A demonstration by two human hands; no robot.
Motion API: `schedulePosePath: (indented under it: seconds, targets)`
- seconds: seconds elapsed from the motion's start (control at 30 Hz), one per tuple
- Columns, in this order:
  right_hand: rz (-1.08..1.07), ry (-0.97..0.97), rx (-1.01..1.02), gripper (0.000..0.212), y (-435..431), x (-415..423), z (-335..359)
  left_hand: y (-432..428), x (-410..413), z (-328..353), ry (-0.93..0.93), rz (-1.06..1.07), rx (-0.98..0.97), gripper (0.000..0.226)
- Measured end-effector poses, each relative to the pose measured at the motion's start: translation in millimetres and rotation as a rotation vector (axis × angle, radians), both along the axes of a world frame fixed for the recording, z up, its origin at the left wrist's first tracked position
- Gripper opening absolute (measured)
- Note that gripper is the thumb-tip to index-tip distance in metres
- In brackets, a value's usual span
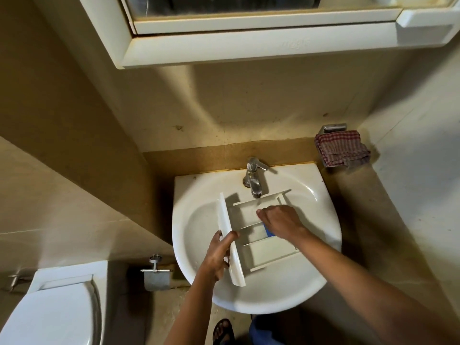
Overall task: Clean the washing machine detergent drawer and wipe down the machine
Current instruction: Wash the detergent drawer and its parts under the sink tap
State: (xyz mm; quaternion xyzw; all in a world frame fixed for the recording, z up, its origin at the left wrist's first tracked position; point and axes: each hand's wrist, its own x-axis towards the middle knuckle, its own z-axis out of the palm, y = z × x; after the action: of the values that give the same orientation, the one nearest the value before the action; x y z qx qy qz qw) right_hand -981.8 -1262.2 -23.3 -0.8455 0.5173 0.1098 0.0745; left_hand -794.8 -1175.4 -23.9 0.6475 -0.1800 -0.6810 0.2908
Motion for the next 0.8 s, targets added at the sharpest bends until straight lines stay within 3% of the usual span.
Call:
schedulePosePath:
  seconds: [0.17,0.27,0.37,0.5,0.67,0.8]
  targets:
    - [0.075,-0.382,0.153,0.023,27.8,41.1,-6.4,-3.6,-10.4,7.4,0.019,0.034,0.057,0.086]
    - [0.074,-0.407,0.194,0.024,17.2,18.5,-13.4,-2.7,-6.9,11.5,-0.007,0.09,0.103,0.078]
    - [-0.004,-0.434,0.091,0.036,2.1,-7.9,-23.1,2.1,-9.0,15.0,-0.093,0.235,0.128,0.081]
    - [-0.084,-0.504,0.044,0.018,2.4,-18.7,-27.6,9.4,-20.8,20.4,-0.204,0.284,0.085,0.091]
    - [-0.263,-0.806,0.16,0.02,17.9,-17.9,-32.9,12.4,-23.8,28.5,-0.232,0.326,0.062,0.086]
    - [-0.594,-1.026,0.087,0.024,18.1,-17.2,-27.0,14.8,-18.5,34.1,-0.273,0.321,0.054,0.091]
